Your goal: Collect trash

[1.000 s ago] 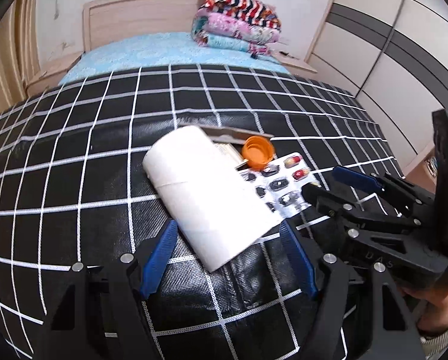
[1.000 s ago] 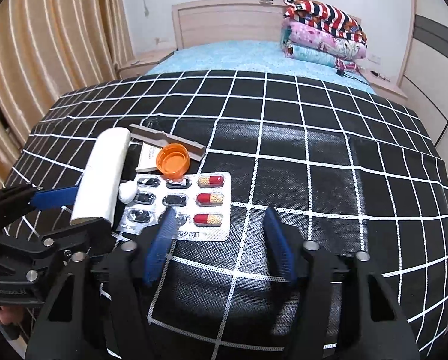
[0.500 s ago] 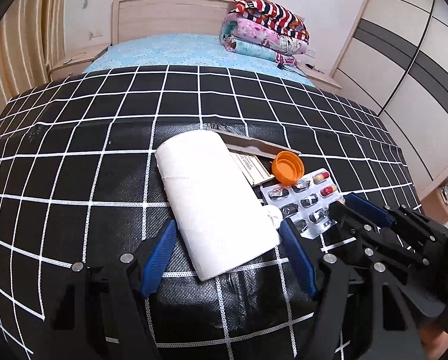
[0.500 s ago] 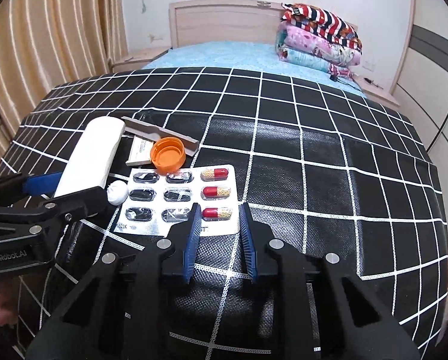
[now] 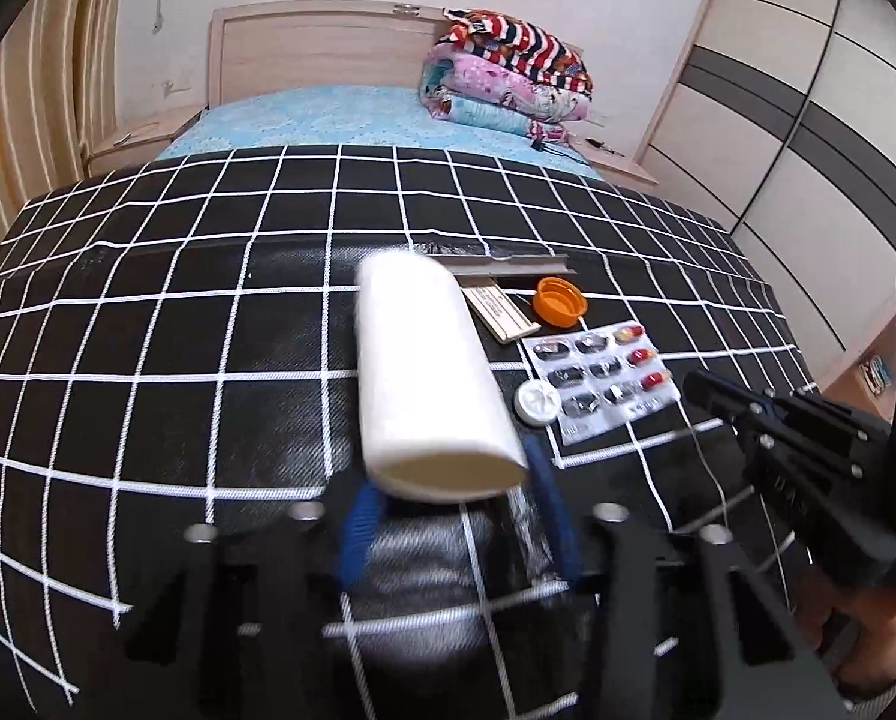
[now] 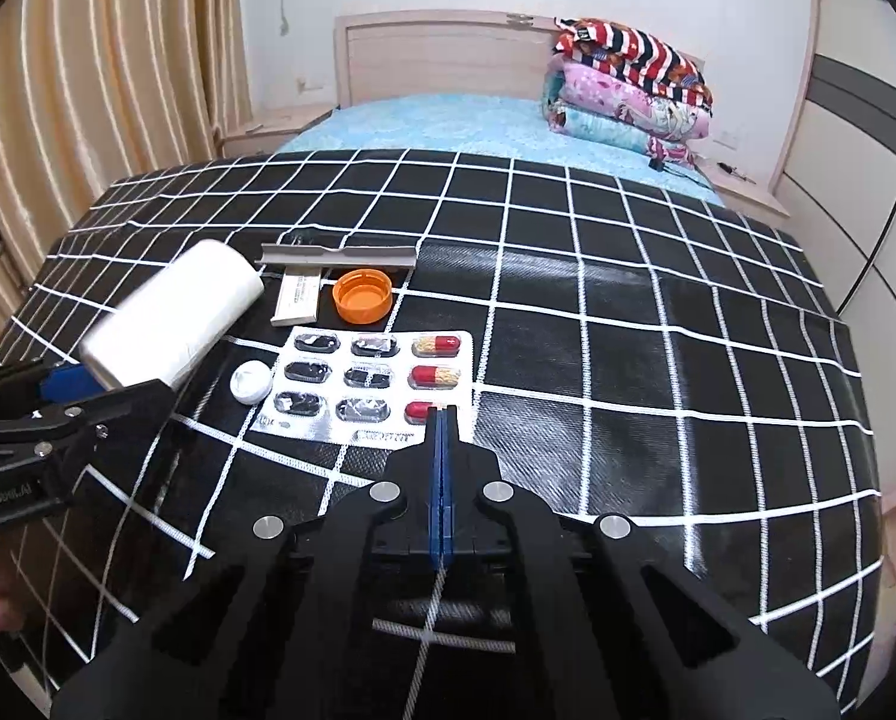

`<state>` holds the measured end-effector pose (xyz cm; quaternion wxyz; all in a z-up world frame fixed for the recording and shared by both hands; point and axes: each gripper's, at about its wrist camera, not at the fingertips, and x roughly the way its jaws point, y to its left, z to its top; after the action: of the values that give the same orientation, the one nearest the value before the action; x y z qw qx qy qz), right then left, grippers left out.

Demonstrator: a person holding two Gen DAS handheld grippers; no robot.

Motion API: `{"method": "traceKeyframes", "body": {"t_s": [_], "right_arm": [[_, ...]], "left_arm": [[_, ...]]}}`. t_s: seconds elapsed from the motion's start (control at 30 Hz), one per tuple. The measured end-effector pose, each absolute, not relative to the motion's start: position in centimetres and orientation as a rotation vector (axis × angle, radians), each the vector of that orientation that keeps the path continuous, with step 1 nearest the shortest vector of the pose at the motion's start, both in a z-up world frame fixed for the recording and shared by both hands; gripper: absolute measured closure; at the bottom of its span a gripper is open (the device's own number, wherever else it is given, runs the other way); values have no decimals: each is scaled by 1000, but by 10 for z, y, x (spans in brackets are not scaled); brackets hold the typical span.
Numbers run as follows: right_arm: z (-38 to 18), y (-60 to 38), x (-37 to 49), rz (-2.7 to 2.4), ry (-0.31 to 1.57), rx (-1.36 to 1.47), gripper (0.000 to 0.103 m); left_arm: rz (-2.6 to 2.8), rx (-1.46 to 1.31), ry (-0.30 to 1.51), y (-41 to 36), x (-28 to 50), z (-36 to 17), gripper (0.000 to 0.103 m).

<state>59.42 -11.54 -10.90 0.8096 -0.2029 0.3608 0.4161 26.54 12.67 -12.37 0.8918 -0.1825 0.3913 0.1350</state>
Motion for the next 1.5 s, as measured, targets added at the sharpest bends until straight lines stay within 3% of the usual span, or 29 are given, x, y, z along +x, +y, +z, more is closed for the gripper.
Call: {"method": "traceKeyframes", "body": {"t_s": [0.63, 0.77, 0.83, 1.2, 1.23, 1.37, 1.43, 1.5], "right_arm": [[-104, -138, 578, 913, 782, -381, 99], [-109, -130, 585, 925, 802, -360, 72], [-110, -122, 589, 912, 799, -378, 71], [-125, -94, 602, 883, 806, -437, 73], [-126, -93, 601, 879, 803, -446, 80], [-125, -93, 600, 877, 783, -469, 82], [-124, -94, 599, 878, 779, -471, 102], [-123, -97, 600, 885, 779, -464, 102]], "left_arm": [[253, -340, 751, 110, 212, -106, 70], [246, -323, 751, 105, 205, -107, 70], [245, -313, 747, 103, 201, -106, 70], [227, -307, 749, 101, 196, -112, 70], [227, -305, 748, 101, 196, -112, 70], [225, -299, 740, 99, 194, -111, 70], [224, -293, 736, 97, 191, -110, 70], [220, -287, 731, 95, 189, -108, 70]]}}
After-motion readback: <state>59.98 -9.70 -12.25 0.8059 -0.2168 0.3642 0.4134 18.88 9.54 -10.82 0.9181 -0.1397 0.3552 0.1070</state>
